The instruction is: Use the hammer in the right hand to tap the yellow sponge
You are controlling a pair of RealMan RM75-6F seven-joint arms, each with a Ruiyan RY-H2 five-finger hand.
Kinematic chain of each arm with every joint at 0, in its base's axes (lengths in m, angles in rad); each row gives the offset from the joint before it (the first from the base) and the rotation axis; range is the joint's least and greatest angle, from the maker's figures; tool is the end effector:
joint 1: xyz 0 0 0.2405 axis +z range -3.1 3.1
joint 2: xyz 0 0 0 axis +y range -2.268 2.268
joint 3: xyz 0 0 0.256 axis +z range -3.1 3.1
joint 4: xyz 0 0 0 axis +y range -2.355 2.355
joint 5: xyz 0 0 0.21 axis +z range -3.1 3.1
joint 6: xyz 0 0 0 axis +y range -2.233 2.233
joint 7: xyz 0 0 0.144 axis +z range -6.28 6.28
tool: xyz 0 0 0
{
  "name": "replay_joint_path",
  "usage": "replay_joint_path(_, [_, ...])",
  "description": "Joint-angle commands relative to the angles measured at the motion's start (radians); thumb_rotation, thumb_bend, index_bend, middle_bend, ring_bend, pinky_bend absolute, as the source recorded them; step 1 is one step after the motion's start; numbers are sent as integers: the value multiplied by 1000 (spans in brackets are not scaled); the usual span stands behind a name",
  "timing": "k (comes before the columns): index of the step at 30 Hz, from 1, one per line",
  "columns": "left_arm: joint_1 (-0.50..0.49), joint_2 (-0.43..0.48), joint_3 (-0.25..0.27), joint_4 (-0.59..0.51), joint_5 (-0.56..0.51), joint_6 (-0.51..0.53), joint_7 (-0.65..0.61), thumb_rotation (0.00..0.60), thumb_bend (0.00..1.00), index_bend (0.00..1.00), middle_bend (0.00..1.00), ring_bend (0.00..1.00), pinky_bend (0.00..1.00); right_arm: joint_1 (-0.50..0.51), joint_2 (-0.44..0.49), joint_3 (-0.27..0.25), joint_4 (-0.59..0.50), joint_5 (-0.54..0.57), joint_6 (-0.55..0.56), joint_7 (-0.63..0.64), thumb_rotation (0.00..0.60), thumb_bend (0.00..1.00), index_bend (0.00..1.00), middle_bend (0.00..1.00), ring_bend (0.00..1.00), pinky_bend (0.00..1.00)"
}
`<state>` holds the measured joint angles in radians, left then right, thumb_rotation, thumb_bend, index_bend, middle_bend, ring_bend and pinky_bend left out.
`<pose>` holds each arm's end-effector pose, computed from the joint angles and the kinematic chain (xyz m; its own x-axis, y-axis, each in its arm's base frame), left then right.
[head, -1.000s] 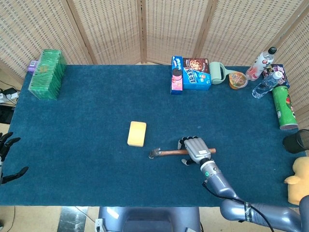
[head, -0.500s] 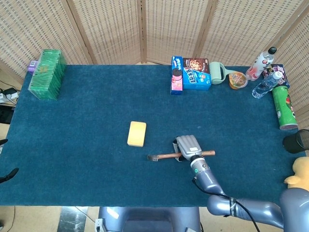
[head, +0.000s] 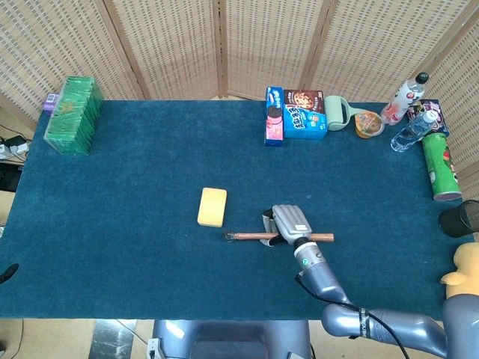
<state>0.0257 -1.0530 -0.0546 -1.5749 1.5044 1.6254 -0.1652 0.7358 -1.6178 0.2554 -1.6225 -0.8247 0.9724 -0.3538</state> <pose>-0.3299 0.1459 0.2029 0.3446 -0.1094 0.9323 0.9383 0.0714 -0.3385 -0.1222 -0.3252 -0.0376 0.1362 -0.4281 0.8934 -0.9839 -0.1638 0.0715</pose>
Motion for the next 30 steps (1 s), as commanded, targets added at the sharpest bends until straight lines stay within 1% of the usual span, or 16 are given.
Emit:
replay_joint_path(1, [-4,-3,3,-5,5,-7,9,600,181,177,97,1,0,-41,55,36,-56,-13,-42,141,600,241,856,949,1000,1000])
replay_joint_path(5, [-10,-5,2,-22,9,-13,34,600,180,178,97,1,0,-62,96,62,-64,-28,-115,283,600,242,856,965,1000,1000])
replay_joint_path(6, [-13,-5,2,-27,11,-16,43,600,180,177,97,1,0,-69,97,77,-64,-31,-121,327,600,242,857,969,1000,1000])
replay_joint_path(8, [-16,-6,1,-34,11,-20,52,600,181,177,97,2,0,-80,92,92,-60,-44,-118,380,600,242,863,984,1000,1000])
replay_joint_path(10, [-22,-8,2,-45,13,-28,69,600,181,178,97,1,0,-95,74,124,-53,-60,-104,465,600,242,871,995,1000,1000])
replay_joint_path(13, [-29,-11,-1,-59,17,-33,89,600,180,178,97,1,0,-98,52,149,-30,-85,-90,531,600,242,877,1000,1000,1000])
replay_joint_path(21, [-38,-13,-5,-73,9,-43,116,600,180,177,97,2,0,-73,-12,174,51,-94,-78,595,600,243,877,1000,1000,1000])
replay_joint_path(24, [-38,-11,-7,-74,-2,-49,122,600,180,178,97,2,0,-52,-49,180,95,-79,-94,613,600,243,877,1000,1000,1000])
replay_joint_path(30, [-35,-5,-8,-77,-17,-50,127,600,180,177,97,2,0,-1,-107,171,178,-72,-106,575,600,242,877,1000,1000,1000])
